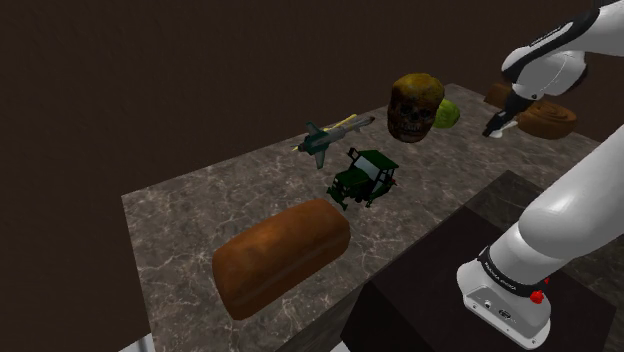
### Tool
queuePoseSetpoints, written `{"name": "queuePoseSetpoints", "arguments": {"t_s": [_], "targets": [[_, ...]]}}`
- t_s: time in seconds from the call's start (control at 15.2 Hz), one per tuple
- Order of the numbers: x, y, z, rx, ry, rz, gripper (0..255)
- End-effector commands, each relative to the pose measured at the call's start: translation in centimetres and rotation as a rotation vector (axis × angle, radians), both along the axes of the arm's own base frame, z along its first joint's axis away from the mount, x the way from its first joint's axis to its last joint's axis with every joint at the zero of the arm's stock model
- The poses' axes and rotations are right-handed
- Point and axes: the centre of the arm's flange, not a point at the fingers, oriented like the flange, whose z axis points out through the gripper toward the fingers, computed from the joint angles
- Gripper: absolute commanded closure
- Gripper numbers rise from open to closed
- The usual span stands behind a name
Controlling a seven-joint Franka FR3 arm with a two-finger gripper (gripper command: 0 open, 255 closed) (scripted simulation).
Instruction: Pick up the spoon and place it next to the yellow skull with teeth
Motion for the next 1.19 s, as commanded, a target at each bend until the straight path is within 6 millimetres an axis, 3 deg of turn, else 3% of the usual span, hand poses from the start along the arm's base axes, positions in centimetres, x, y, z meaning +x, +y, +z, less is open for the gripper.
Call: {"name": "queuePoseSetpoints", "arguments": {"t_s": [0.0, 0.99, 1.12], "targets": [[0.0, 0.0, -1.1, -0.001, 0.0, 0.0, 255], [0.0, 0.0, -9.1, -0.001, 0.0, 0.0, 255], [0.0, 0.0, -9.1, 0.0, 0.0, -0.001, 255]]}}
